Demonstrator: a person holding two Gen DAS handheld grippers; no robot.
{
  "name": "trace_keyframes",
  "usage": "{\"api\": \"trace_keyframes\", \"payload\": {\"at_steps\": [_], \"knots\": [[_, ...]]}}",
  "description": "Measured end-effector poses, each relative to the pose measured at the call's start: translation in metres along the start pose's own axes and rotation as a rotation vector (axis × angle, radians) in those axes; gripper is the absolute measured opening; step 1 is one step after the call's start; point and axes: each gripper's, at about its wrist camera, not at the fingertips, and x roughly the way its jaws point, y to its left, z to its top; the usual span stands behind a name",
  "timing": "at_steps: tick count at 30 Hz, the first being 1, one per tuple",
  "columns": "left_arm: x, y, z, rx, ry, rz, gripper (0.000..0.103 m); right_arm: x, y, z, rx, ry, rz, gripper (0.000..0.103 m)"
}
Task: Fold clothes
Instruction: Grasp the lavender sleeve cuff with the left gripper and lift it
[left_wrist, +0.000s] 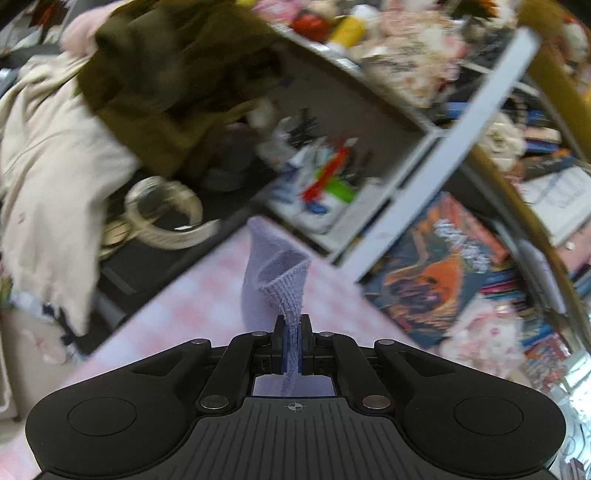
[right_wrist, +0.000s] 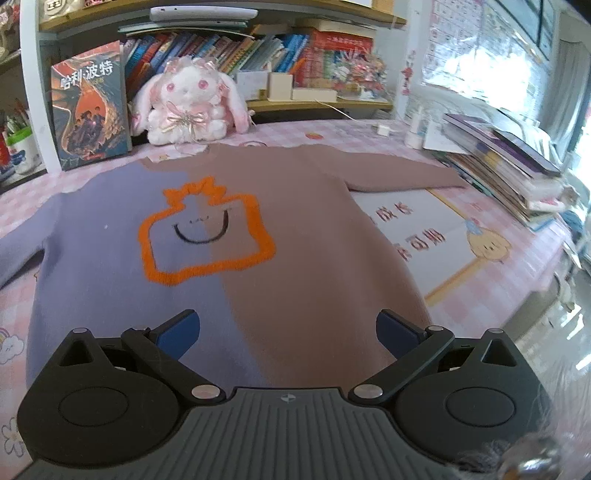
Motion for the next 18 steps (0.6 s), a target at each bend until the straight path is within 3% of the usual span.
{"api": "trace_keyframes", "payload": {"at_steps": [9, 18], "knots": [[-0.007, -0.117, -0.036, 0.095, -0.054, -0.069, 0.003, 0.039, -0.049, 0.038, -0.098, -0.025, 0.156, 0.103], [0.012, -0.226, -0.09, 0.216, -0.063, -0.075, 0.003, 0.074, -0.114, 0.069, -0.14, -0.026, 0.268, 0.103]]}}
